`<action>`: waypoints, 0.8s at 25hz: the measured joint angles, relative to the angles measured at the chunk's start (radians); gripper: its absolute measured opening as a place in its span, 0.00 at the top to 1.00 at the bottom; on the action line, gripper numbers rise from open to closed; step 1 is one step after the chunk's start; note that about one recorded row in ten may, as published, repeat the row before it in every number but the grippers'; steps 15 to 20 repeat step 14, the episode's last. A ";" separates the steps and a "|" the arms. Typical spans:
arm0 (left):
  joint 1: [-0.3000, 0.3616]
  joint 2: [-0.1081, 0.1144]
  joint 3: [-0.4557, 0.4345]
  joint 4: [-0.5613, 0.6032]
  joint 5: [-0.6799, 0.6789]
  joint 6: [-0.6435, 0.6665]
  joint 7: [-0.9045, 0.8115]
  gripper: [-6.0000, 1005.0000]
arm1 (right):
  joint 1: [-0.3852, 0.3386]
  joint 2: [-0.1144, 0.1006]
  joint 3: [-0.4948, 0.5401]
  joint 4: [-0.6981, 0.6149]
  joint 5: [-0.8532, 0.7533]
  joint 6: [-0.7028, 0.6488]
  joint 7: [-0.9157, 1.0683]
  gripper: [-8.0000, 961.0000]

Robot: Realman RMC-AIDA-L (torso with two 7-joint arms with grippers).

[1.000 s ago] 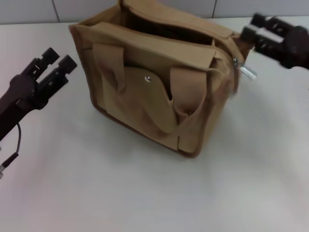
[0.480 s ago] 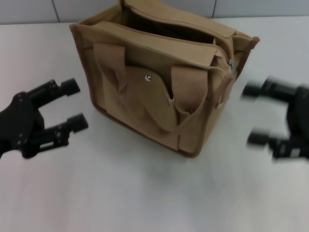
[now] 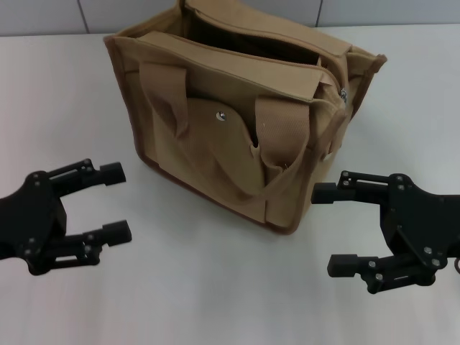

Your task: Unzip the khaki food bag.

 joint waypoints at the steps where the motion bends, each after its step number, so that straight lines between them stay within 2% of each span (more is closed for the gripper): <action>1: -0.001 0.000 0.008 0.000 0.000 0.001 0.000 0.16 | 0.002 0.000 0.000 0.000 0.001 0.000 0.000 0.11; 20: 0.000 -0.010 0.026 0.001 0.003 0.003 -0.002 0.16 | 0.010 0.002 0.006 0.000 0.005 -0.002 0.000 0.11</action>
